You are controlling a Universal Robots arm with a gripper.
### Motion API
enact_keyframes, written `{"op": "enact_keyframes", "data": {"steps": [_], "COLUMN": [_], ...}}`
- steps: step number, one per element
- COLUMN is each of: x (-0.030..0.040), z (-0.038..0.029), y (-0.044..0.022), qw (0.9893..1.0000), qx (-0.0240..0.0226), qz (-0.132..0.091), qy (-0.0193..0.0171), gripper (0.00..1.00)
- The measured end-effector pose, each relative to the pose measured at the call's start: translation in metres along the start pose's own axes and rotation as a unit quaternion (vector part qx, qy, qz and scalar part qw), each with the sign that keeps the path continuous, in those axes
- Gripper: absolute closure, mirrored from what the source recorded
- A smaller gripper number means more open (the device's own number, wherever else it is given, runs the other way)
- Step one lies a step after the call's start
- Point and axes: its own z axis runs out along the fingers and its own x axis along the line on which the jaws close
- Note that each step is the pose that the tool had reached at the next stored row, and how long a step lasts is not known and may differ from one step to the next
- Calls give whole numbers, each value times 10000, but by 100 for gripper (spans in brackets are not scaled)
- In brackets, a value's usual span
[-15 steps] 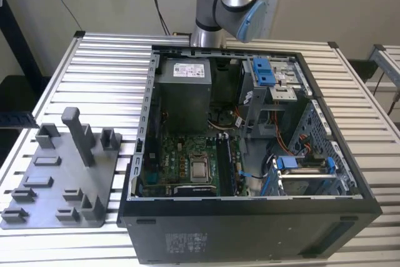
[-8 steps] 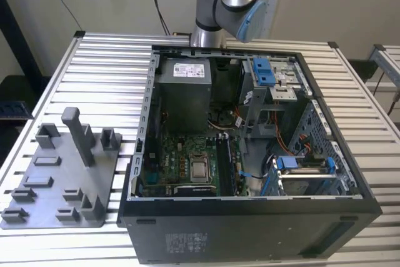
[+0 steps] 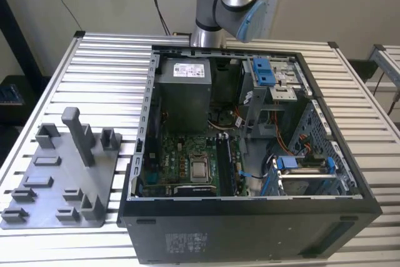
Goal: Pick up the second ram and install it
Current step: 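Pick up the second ram and move it above second insertion slot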
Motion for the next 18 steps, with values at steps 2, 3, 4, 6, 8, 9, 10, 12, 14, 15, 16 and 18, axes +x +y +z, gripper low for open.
{"op": "enact_keyframes", "data": {"steps": [2, 3, 4, 6, 8, 9, 10, 12, 14, 15, 16, 18], "x": [0, 0, 1, 1, 1, 1, 1, 0, 1, 0, 0, 0], "z": [-58, -73, -77, -81, -85, -87, -90, -91, -90, -88, -86, -85], "y": [-1, -2, -2, -2, -2, -2, -2, -4, -67, -110, -155, -248], "qw": [10000, 10000, 10000, 10000, 10000, 10000, 10000, 10000, 10000, 10000, 10000, 10000], "qx": [-1, -1, -1, -1, 0, 0, 0, -1, -9, -17, -25, -43], "qz": [0, 0, 0, 0, 0, 0, 0, 0, -1, 0, 0, -1], "qy": [1, 1, 0, 0, 0, 0, 0, 0, 1, 1, 0, 1], "gripper": [86, 86, 86, 86, 86, 86, 86, 86, 86, 86, 86, 86]}}
